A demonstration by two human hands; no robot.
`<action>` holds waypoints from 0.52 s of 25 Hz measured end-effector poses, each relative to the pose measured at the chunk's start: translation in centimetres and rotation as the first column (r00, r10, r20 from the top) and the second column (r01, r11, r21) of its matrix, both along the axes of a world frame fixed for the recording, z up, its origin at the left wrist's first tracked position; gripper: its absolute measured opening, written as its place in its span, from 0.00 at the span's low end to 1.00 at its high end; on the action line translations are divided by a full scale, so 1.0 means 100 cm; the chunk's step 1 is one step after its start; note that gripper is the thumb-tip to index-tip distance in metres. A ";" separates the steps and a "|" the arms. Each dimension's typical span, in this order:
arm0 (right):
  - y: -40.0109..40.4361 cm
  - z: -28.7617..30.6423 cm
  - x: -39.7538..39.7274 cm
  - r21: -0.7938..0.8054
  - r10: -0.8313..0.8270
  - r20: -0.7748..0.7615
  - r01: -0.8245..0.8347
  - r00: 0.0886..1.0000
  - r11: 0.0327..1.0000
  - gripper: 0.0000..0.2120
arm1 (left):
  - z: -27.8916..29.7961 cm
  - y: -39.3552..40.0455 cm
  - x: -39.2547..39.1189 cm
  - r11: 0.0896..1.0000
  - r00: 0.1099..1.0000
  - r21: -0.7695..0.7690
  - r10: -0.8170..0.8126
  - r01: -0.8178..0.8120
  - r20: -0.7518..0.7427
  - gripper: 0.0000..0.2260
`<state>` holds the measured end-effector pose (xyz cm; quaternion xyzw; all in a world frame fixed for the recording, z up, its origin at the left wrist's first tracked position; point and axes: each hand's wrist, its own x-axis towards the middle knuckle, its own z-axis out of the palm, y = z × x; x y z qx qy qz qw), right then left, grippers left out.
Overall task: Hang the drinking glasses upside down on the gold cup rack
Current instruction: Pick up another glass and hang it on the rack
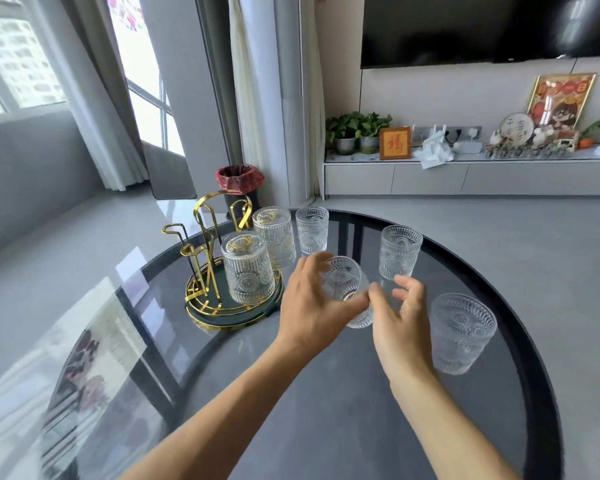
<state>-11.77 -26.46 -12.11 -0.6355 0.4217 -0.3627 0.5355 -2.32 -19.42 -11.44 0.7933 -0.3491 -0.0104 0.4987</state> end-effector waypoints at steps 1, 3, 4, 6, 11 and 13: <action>0.008 0.002 0.005 0.049 0.051 0.043 -0.054 0.998 0.997 0.17 | 0.009 0.018 0.001 0.996 1.000 -0.086 -0.022 0.021 -0.002 0.32; 0.024 0.009 0.011 0.223 0.192 0.211 -0.238 0.958 0.945 0.14 | 0.028 0.053 0.006 0.979 0.995 -0.179 -0.093 0.095 0.019 0.30; 0.028 0.016 0.015 0.320 0.257 0.334 -0.365 0.907 0.874 0.15 | 0.038 0.067 0.011 0.969 0.992 -0.212 -0.123 0.126 0.026 0.30; 0.029 0.029 0.022 0.455 0.327 0.511 -0.573 0.795 0.682 0.24 | 0.050 0.087 0.022 0.950 0.984 -0.260 -0.179 0.176 0.012 0.30; 0.038 0.059 0.056 0.372 0.409 0.577 -0.673 0.707 0.639 0.26 | 0.064 0.107 0.060 0.882 0.957 -0.380 -0.288 0.278 0.030 0.31; 0.031 0.081 0.076 0.204 0.429 0.475 -0.570 0.769 0.796 0.21 | 0.069 0.110 0.087 0.885 0.949 -0.352 -0.312 0.305 0.038 0.32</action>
